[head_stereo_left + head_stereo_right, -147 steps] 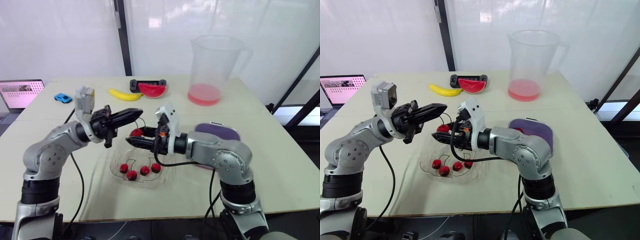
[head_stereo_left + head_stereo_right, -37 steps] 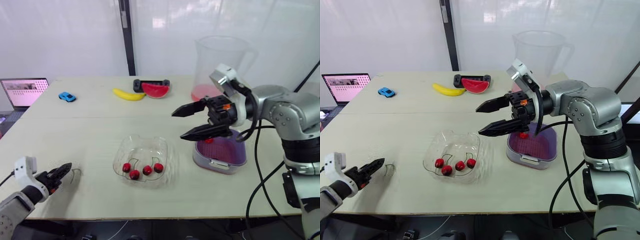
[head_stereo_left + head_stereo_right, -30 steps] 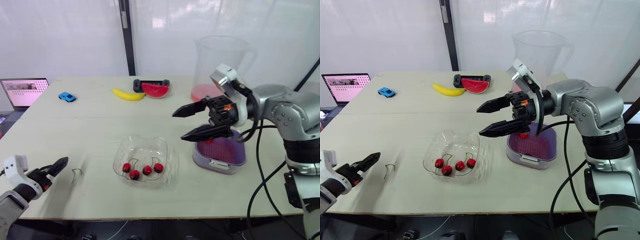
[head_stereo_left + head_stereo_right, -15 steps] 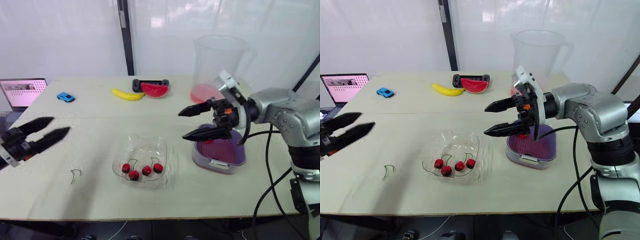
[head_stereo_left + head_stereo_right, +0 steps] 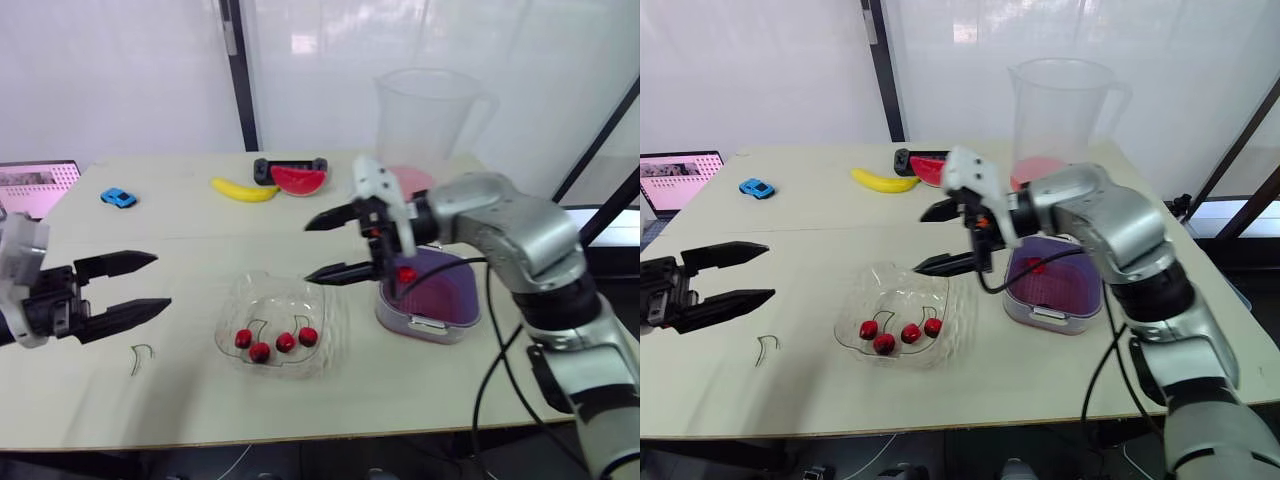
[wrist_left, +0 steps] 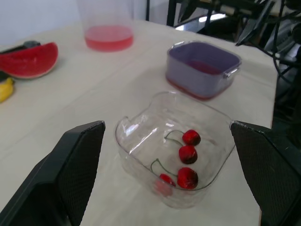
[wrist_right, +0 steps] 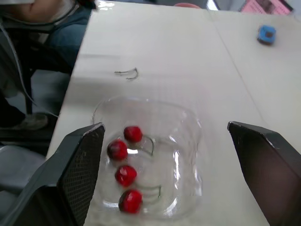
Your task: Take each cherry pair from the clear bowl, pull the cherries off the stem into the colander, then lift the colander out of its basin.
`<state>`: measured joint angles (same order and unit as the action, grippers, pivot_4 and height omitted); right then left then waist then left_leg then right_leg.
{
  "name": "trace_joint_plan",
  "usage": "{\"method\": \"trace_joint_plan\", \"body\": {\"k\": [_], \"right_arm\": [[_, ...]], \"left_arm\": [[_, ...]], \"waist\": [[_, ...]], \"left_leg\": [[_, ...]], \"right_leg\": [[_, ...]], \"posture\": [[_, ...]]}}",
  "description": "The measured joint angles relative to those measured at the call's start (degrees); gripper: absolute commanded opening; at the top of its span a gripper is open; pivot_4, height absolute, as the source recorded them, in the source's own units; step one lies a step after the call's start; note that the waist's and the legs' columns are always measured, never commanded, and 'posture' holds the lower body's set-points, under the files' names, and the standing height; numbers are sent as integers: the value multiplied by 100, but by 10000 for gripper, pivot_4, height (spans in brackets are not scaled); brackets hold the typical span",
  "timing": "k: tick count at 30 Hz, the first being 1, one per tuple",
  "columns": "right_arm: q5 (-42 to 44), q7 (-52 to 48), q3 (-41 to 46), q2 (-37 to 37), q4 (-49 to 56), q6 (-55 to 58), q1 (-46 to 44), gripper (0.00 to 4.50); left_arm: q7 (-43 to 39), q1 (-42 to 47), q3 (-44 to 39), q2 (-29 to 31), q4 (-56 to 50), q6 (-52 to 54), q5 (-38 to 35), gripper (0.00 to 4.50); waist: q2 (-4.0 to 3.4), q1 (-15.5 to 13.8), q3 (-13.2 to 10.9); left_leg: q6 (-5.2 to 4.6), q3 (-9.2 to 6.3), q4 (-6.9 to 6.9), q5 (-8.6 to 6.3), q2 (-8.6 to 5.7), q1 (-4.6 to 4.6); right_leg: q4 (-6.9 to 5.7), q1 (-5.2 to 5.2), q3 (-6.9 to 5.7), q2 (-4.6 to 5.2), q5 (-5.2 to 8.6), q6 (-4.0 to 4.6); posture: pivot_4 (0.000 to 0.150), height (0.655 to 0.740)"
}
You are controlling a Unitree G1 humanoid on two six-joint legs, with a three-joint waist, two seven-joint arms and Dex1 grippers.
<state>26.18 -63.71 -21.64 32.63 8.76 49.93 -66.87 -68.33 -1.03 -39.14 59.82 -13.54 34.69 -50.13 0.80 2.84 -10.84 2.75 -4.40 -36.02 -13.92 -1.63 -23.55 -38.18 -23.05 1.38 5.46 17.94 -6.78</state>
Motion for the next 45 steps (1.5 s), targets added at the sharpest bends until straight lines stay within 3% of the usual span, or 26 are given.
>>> {"method": "trace_joint_plan", "body": {"k": [3,6,10,37,41,45], "right_arm": [[-587,112,-777,-367,-331,-155,-92,45000],[-1203,300,-1438,-802,-788,-453,-14,35620],[-1669,368,-1932,-1134,-1017,-793,292,17125],[-2531,-150,-2262,-2031,-2064,-1338,731,17125],[-2612,-167,-2231,-2046,-2136,-1406,729,3015],[-2667,-217,-2145,-1966,-2019,-1404,723,3015]], "left_arm": [[-3,-96,-12,-118,86,-85,178,44690],[-20,-244,-30,-200,109,-177,292,45000],[36,-413,-54,-208,82,-257,502,45000],[268,-681,-212,-329,-388,-15,556,45000],[318,-608,-207,-329,-387,-12,559,45000],[335,-547,-158,-328,-387,-6,559,45000]], "waist": [[5,-33,1],[13,-36,6],[13,-36,5],[13,-26,5],[13,-29,6],[12,-30,5]], "left_leg": [[0,0,-7,0,-1,-9],[3,0,-14,2,-5,-13],[7,-5,-10,4,-5,-14],[18,-11,-8,10,1,-13],[21,-13,-8,12,1,-13],[21,-13,-7,12,1,-13]], "right_leg": [[1,-4,-3,5,-1,1],[1,-3,-4,9,-1,2],[-2,-9,-6,8,-2,2],[-4,-10,-9,-2,-6,9],[-4,-10,-11,-2,-6,10],[-4,-10,-11,-2,-6,10]], "posture": [[1500,7400],[1500,7400],[1500,7400],[1500,7400],[1500,7400],[1500,7400]]}}
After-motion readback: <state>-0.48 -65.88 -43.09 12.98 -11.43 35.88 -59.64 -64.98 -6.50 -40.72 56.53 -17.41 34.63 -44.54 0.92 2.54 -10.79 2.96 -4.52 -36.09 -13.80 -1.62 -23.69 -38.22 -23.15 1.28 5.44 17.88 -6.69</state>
